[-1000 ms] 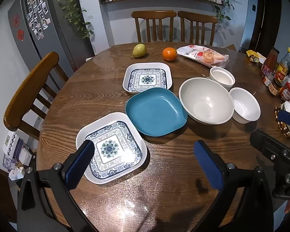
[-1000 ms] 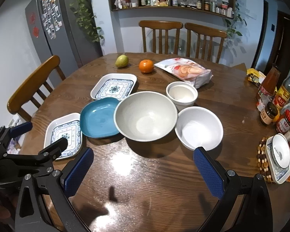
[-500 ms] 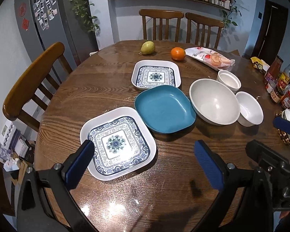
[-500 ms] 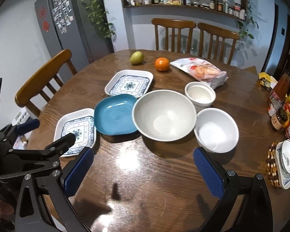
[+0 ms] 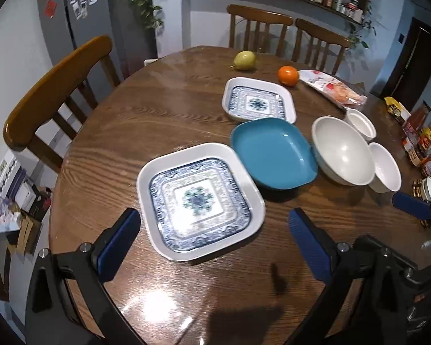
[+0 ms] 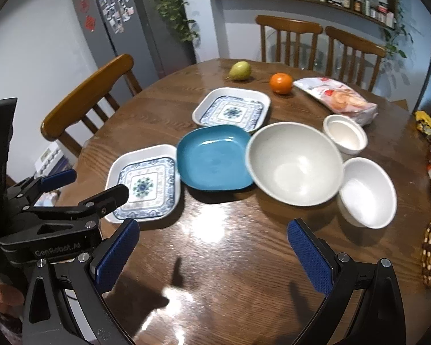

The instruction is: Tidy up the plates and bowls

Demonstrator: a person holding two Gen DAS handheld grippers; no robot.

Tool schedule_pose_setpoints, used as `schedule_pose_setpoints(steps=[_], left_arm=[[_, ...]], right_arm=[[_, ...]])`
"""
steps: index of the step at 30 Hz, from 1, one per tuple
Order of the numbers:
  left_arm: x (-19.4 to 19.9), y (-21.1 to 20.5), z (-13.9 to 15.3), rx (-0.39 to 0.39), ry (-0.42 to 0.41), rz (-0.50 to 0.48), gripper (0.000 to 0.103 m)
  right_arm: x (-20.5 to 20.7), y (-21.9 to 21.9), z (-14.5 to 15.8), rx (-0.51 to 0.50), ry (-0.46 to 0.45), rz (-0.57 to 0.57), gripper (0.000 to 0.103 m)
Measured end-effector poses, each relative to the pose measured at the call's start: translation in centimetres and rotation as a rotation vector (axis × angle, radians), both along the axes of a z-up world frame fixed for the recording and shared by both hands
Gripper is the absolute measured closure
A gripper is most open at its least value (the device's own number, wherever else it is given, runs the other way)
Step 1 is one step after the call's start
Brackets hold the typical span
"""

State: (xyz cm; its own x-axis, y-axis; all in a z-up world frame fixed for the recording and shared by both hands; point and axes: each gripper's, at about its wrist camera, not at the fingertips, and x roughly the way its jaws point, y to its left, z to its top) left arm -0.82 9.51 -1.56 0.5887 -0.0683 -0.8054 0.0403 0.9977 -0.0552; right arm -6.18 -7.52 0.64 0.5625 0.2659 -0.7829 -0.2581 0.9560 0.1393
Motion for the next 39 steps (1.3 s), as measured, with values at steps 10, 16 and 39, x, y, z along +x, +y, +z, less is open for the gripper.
schedule_pose_setpoints(steps=[10, 16, 39], left_arm=[[1.1, 4.0, -3.2, 0.014, 0.067, 0.093, 0.001], [2.3, 6.2, -5.8, 0.009, 0.130, 0.132, 0.021], [3.9, 10.4, -7.4, -0.006, 0.165, 0.137, 0.090]], right_arm=[[1.9, 2.5, -4.1, 0.076, 0.138, 0.058, 0.000], [3.8, 3.2, -6.5, 0.133, 0.216, 0.054, 0.013], [8.6, 8.8, -7.5, 0.088, 0.251, 0.148, 0.087]])
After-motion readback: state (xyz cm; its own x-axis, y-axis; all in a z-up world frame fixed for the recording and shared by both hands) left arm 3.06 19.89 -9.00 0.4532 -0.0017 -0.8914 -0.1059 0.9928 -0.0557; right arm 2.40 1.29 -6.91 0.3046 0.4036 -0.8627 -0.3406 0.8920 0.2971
